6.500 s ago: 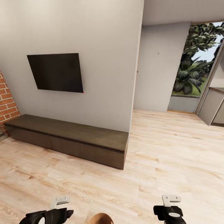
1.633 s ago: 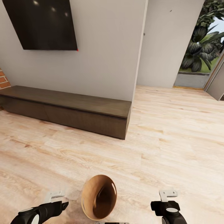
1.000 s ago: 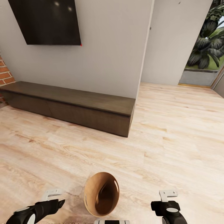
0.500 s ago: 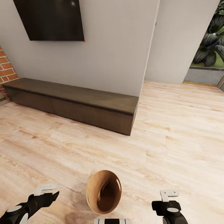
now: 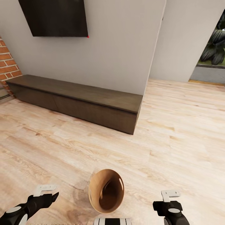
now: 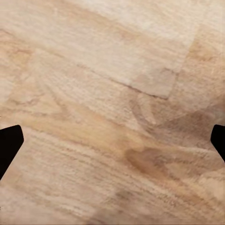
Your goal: Put the three can of soda from the living room inside the tash can in the kitchen.
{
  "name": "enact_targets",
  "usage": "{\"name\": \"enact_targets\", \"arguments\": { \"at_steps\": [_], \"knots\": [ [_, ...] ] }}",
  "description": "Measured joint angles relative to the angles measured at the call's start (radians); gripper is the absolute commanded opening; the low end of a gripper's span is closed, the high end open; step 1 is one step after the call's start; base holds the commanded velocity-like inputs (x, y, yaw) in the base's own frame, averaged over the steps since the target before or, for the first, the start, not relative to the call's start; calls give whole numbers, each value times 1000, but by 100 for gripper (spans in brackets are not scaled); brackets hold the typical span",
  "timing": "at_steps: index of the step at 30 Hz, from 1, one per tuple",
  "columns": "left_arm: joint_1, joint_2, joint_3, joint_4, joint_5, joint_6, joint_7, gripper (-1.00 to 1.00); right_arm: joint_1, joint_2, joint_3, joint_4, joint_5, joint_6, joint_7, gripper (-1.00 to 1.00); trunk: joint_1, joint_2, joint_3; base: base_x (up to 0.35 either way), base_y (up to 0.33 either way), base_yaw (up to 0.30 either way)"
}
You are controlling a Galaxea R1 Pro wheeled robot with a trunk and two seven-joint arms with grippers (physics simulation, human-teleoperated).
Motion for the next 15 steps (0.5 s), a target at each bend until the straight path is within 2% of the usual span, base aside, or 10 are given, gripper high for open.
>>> {"name": "enact_targets", "arguments": {
  "at_steps": [15],
  "knots": [
    [0, -1, 0, 0, 1, 0, 2, 100, 0, 0, 0, -4, 0, 0, 2, 100, 0, 0, -24, 0, 0, 100]
  ]
}}
